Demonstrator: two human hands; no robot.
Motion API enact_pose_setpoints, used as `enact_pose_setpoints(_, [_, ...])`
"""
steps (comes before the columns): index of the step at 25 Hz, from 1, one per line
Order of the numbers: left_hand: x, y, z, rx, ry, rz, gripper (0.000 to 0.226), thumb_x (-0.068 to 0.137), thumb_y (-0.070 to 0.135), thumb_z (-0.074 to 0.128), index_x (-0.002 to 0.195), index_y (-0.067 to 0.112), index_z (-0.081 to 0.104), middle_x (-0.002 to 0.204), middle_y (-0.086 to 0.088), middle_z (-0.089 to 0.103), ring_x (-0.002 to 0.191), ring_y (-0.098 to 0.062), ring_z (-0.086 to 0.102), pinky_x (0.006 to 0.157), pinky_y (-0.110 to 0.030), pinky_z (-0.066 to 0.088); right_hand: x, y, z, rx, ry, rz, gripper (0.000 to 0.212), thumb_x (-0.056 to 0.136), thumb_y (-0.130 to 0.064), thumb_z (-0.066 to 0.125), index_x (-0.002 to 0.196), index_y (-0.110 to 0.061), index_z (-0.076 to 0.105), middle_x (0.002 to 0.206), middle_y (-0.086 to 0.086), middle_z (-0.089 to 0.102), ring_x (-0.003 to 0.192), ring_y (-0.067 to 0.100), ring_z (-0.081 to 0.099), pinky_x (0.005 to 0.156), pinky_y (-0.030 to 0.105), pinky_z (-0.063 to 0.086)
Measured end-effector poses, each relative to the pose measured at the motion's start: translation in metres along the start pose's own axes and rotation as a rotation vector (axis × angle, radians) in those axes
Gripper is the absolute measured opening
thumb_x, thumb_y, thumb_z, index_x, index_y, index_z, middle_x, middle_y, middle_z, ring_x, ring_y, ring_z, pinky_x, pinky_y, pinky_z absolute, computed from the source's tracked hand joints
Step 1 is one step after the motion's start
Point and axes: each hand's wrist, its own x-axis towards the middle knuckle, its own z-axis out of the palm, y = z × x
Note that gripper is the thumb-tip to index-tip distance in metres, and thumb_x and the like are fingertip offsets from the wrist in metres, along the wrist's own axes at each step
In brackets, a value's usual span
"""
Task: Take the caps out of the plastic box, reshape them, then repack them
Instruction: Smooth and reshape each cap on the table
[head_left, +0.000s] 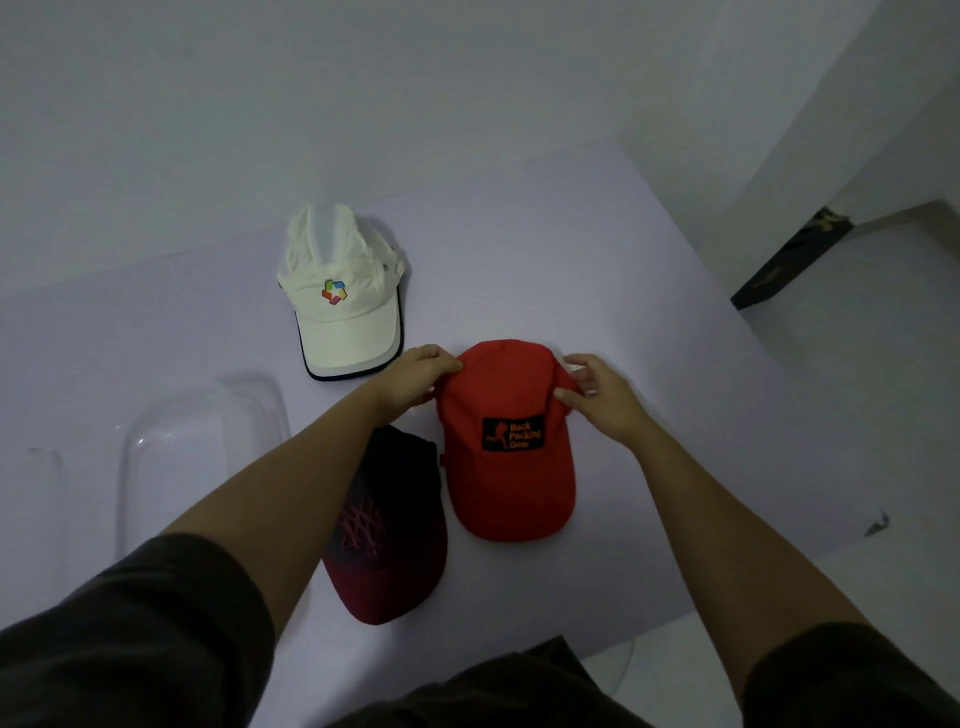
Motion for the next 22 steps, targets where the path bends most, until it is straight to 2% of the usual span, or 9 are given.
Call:
enact_pose_setpoints(2, [-0.002,0.004,-0.009,0.149,-0.016,0.058,0.010,0.091,0.023,0.055,0.086,0.016,0.061,0.093,-0.006,0.058,0.089,-0.016,0.052,0.088,-0.033,0.044,0.003,0.000,-0.002,-0.014,0.033,0.000,0.034,0.085,-0.010,0.066,0.117,-0.012,0.057,0.099,0.005,0.062,0.085,0.013,0.059,0.075,0.023,0.046])
enact_pose_setpoints(4, [-0.004,0.009,-0.017,0.305,-0.015,0.156,0.012,0.092,0.020,0.056,0.089,0.012,0.064,0.092,-0.007,0.061,0.085,-0.016,0.053,0.077,-0.026,0.045,0.006,0.002,-0.006,0.018,0.021,0.001,0.019,0.086,-0.007,0.063,0.104,-0.011,0.063,0.095,0.006,0.065,0.082,0.014,0.061,0.078,0.025,0.045])
enact_pose_setpoints(6, [-0.003,0.012,-0.021,0.403,0.004,0.221,0.015,0.092,0.019,0.055,0.095,0.009,0.066,0.092,-0.007,0.063,0.085,-0.017,0.055,0.076,-0.026,0.047,0.007,0.002,-0.012,-0.007,-0.017,-0.021,0.014,0.089,-0.004,0.059,0.100,-0.008,0.065,0.095,0.007,0.066,0.085,0.015,0.060,0.084,0.028,0.043])
enact_pose_setpoints(10, [-0.001,0.011,-0.023,0.473,0.091,0.239,0.018,0.093,0.020,0.053,0.098,0.008,0.066,0.094,-0.009,0.064,0.087,-0.020,0.058,0.084,-0.036,0.050,0.014,-0.002,-0.020,-0.119,-0.038,-0.048,0.017,0.091,-0.003,0.055,0.105,-0.003,0.065,0.098,0.007,0.065,0.093,0.017,0.058,0.088,0.029,0.043])
enact_pose_setpoints(13, [-0.001,0.011,-0.020,0.364,0.125,0.205,0.018,0.093,0.019,0.054,0.098,0.006,0.065,0.095,-0.012,0.064,0.089,-0.022,0.060,0.084,-0.033,0.053,0.017,-0.006,-0.019,-0.111,-0.014,-0.044,0.022,0.092,-0.004,0.052,0.111,-0.006,0.063,0.104,0.011,0.065,0.096,0.017,0.058,0.090,0.030,0.043])
enact_pose_setpoints(16, [0.000,0.009,-0.014,0.248,0.142,0.182,0.019,0.092,0.018,0.057,0.102,0.005,0.067,0.101,-0.018,0.067,0.096,-0.029,0.063,0.089,-0.039,0.054,0.018,-0.012,-0.011,-0.058,0.022,-0.010,0.024,0.095,-0.009,0.049,0.116,-0.006,0.059,0.106,0.008,0.063,0.098,0.015,0.056,0.087,0.026,0.041])
enact_pose_setpoints(19, [0.001,0.006,-0.010,0.349,0.152,0.178,0.026,0.092,0.023,0.055,0.110,0.007,0.066,0.107,-0.015,0.068,0.100,-0.029,0.064,0.091,-0.041,0.053,0.017,-0.015,-0.006,-0.110,0.035,-0.008,0.028,0.096,-0.017,0.049,0.119,-0.005,0.059,0.117,0.010,0.063,0.106,0.017,0.057,0.090,0.026,0.041])
enact_pose_setpoints(22, [-0.004,0.014,-0.020,0.450,0.198,0.209,0.036,0.094,0.029,0.051,0.122,0.008,0.059,0.114,-0.009,0.066,0.103,-0.021,0.062,0.093,-0.036,0.051,0.018,-0.031,-0.008,-0.096,0.094,-0.018,0.036,0.094,-0.025,0.052,0.128,-0.011,0.053,0.130,0.005,0.057,0.120,0.018,0.052,0.098,0.025,0.037])
